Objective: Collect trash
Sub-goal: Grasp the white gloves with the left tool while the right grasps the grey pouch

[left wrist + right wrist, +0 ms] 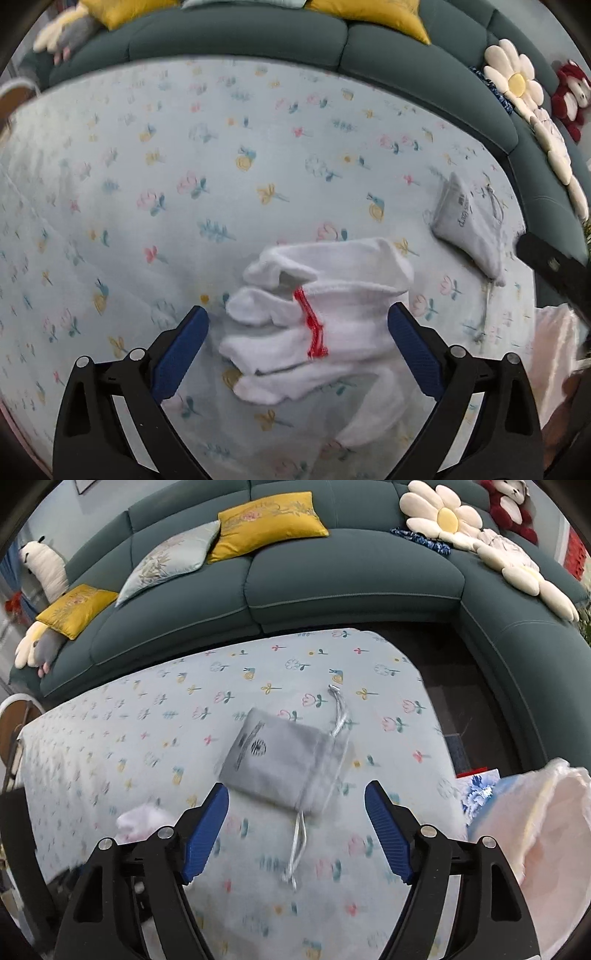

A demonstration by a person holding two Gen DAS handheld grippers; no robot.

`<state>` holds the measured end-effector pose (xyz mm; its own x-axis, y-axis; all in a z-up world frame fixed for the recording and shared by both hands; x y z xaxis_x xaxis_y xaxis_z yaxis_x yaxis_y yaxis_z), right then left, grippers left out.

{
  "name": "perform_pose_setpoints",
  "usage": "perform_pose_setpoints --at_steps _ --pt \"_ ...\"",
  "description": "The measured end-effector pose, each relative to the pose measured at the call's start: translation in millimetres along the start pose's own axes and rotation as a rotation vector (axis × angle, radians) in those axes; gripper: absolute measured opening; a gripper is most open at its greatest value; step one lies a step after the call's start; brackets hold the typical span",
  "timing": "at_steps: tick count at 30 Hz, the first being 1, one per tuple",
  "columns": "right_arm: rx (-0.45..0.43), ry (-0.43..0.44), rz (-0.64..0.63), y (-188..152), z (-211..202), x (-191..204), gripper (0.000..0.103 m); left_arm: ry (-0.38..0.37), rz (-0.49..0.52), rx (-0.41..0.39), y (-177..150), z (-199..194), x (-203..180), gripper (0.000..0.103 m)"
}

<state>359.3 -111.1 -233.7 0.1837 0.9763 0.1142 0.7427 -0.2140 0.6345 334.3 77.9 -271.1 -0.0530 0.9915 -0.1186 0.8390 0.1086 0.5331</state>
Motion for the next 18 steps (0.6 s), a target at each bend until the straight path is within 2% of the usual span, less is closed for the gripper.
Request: perform_pose_setpoints --at_steps 4,11,18 --pt "0.028 -0.025 -0.007 0.5 23.6 0.9 0.073 0.046 0.064 -0.045 -5.6 2.0 -5.7 0.095" --pt "0.090 -0.035 -0.062 -10.8 55.1 4.3 0.073 0.071 0.061 -0.106 -7.7 0.9 -6.4 0.097" --pt "0.048 -0.044 -0.088 -13.0 58.5 9.5 0.077 0.070 0.060 -0.124 -8.4 1.0 -9.2 0.097"
Point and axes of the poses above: each gripper's, at about its wrist camera, not at the fingertips, and z roughly the way its jaws point, x to its left, y to its top, the point moved 6 cm from there along z, roughly the way its jaws point, and after that the axes turned 12 degrees about -x, right-handed, at the moved point
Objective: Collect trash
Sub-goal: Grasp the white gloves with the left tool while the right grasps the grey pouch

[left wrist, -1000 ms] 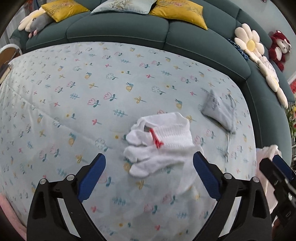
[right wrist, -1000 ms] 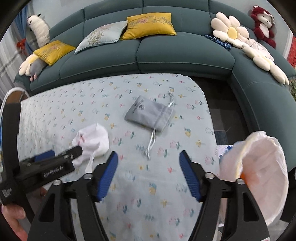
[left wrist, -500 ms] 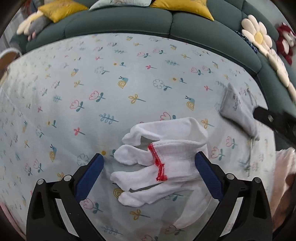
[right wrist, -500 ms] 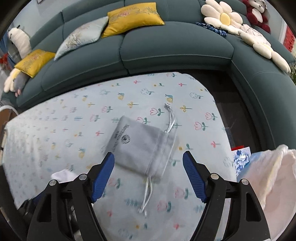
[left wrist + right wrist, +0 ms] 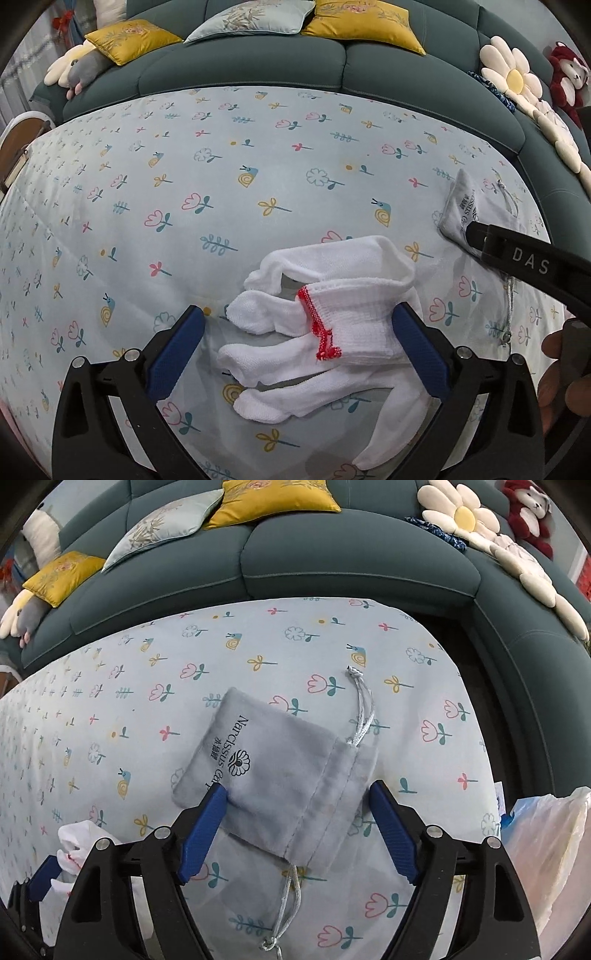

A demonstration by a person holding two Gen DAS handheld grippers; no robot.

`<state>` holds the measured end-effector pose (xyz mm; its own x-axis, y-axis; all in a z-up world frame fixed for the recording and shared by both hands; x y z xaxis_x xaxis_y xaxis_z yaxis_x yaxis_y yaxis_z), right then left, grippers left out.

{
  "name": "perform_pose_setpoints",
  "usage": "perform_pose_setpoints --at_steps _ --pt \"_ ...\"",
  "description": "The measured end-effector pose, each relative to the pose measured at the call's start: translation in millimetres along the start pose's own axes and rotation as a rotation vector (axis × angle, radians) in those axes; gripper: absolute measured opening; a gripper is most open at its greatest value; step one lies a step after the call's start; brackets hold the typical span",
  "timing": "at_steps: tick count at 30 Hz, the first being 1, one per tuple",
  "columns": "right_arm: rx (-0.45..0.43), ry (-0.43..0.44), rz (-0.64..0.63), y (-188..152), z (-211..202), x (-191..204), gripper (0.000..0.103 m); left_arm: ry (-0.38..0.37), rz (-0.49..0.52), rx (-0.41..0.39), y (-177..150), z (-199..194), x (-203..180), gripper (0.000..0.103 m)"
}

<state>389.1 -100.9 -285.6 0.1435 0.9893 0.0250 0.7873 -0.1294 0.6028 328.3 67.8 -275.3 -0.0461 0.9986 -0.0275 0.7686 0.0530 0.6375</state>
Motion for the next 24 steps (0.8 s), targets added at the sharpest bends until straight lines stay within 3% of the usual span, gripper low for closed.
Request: perform_pose_setpoints --at_steps 7,10,16,18,22,24 --pt "0.015 0.015 -0.022 -4.8 -6.5 3.1 0.073 -0.015 0.006 0.014 -3.9 -7.2 3.4 0.094" --pt "0.019 0.028 -0.034 -12.4 -13.3 6.2 0.067 -0.023 0.011 0.014 -8.8 -14.7 5.9 0.088" --pt "0.027 0.065 -0.060 -36.8 -36.8 14.2 0.049 -0.063 0.007 0.021 -24.4 -37.5 12.9 0.059" --pt "0.031 0.082 -0.067 -52.6 -49.9 15.7 0.044 -0.086 0.006 0.030 -31.5 -46.1 15.3 0.047" --pt "0.038 0.107 -0.088 -86.8 -77.9 20.4 0.035 -0.129 0.000 0.055 -51.7 -65.7 19.2 0.036" --pt "0.050 0.126 -0.099 -106.7 -94.4 22.5 0.030 -0.155 0.000 0.070 -61.9 -75.2 17.1 0.024"
Point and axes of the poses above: each gripper's, at about its wrist camera, not at the fingertips, and z roughly the way its jaws point, x to its left, y to its top, the point moved 6 cm from there along z, roughly the way its jaws point, and after that the axes turned 12 degrees about -x, right-handed, at the moved point
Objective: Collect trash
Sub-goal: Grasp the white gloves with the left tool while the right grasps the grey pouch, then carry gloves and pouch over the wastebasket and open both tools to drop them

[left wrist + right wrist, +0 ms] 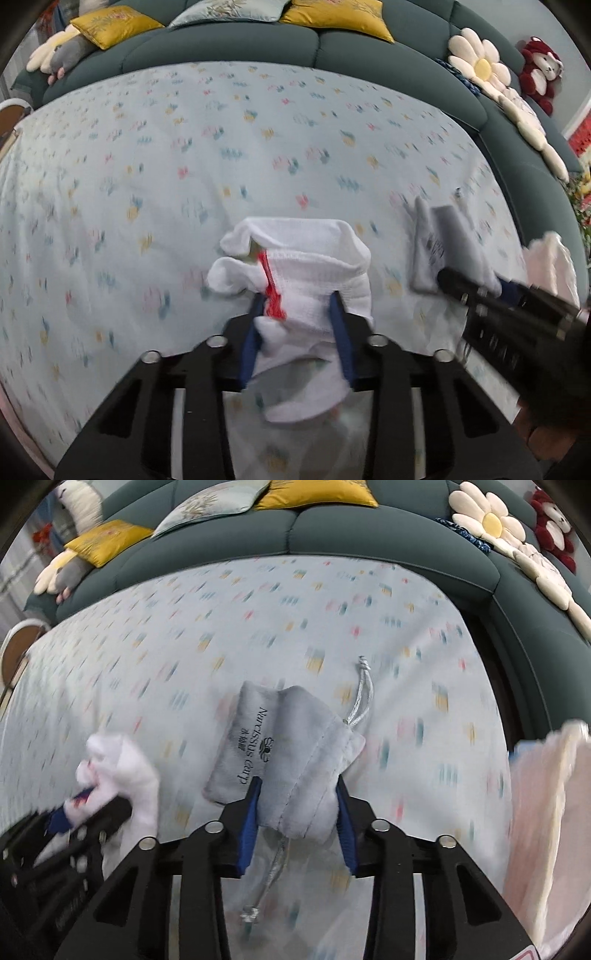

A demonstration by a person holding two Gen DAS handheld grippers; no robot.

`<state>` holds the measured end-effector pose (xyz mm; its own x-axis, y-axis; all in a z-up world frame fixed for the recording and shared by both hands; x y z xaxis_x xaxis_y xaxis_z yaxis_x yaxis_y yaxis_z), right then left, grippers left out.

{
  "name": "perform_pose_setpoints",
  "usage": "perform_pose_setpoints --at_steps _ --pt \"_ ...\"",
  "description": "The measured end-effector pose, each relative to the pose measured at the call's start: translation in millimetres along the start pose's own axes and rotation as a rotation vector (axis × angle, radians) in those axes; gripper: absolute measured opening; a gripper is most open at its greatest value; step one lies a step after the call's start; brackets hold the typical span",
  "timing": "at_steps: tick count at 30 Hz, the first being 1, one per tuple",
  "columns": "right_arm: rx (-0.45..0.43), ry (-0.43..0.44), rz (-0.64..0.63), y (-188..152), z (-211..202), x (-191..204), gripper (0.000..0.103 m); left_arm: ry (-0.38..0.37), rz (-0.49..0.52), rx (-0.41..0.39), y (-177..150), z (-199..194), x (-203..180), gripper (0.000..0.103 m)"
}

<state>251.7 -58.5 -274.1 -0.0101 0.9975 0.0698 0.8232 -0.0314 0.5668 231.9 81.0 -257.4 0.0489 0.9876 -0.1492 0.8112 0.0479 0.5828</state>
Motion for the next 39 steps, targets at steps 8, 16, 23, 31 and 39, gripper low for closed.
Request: perform_pose_setpoints --at_steps 8,16,23,31,39 --pt "0.056 0.070 -0.006 -76.1 -54.0 12.8 0.014 -0.084 0.056 0.069 -54.9 -40.9 -16.6 0.014" --pt "0.024 0.103 0.057 -111.0 -112.6 10.1 0.011 -0.130 0.115 0.048 -83.1 -98.8 -40.8 0.013" --pt "-0.147 0.086 0.092 -84.3 -185.3 -16.0 0.011 -0.172 0.151 -0.052 -62.5 -149.0 -77.7 0.013" --pt "-0.290 0.042 0.111 -50.4 -251.1 -54.9 0.011 -0.255 0.217 -0.159 -30.6 -202.9 -134.1 0.013" --pt "-0.403 0.013 0.195 -28.8 -297.3 -104.6 0.011 -0.312 0.283 -0.224 -8.6 -230.0 -184.4 0.013"
Point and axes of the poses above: each gripper's, at about its wrist camera, not at the fingertips, and z roughly the way its jaws point, x to its left, y to its top, the point moved 6 cm from there along z, roughly the way its jaws point, and after that the axes turned 12 degrees about -x, right-handed, at the moved point
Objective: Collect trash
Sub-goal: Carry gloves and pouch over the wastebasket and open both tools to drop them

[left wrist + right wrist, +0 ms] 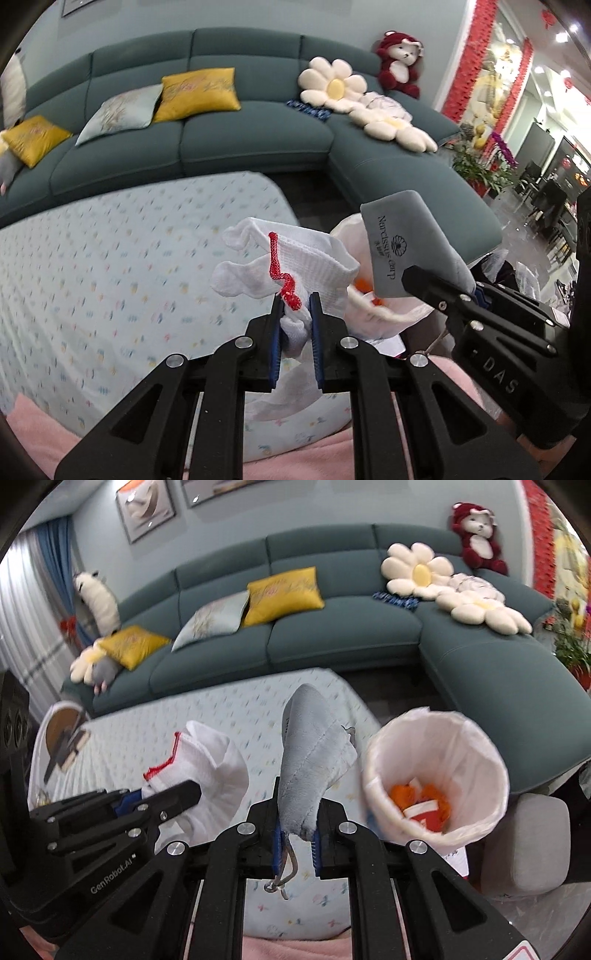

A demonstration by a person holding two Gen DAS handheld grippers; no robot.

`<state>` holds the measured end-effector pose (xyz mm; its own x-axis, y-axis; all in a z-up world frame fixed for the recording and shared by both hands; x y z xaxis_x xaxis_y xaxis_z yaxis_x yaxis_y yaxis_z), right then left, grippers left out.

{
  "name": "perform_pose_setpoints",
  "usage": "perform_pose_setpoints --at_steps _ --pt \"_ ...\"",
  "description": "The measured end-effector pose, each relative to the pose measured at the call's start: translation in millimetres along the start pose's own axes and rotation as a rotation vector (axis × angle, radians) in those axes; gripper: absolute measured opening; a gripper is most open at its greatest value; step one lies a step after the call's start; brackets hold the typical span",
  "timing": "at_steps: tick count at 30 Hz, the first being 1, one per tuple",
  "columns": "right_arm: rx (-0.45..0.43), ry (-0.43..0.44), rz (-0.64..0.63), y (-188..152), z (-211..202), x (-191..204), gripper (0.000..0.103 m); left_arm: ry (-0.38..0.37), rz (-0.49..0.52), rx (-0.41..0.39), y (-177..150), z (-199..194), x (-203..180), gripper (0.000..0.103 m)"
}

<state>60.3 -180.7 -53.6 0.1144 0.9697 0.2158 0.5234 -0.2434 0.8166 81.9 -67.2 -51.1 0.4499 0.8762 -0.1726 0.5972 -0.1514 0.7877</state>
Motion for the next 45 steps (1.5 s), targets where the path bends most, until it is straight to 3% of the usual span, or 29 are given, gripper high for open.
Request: perform_pose_setpoints --at_steps 17,33,45 --pt "-0.084 -0.106 0.095 26.5 -14.5 -81.4 0.011 -0.080 0.090 -0.040 40.7 34.3 -68.0 0.013" --pt "-0.080 -0.163 0.152 25.5 -9.9 -130.4 0.011 -0.128 0.156 0.003 41.0 76.7 -121.4 0.013" --pt "-0.079 -0.171 0.171 26.9 0.1 -146.0 0.011 -0.162 0.169 0.033 41.4 105.4 -145.0 0.014"
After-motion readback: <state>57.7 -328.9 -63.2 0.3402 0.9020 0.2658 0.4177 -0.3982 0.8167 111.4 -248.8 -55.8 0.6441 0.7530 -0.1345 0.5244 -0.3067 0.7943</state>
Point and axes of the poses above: each gripper's, at about its wrist camera, not at the fingertips, and z roughly the way its jaws point, x to its left, y to its top, the point moved 6 cm from there along z, roughly the way its jaws point, and after that the axes turned 12 degrees about -x, right-handed, at the moved point
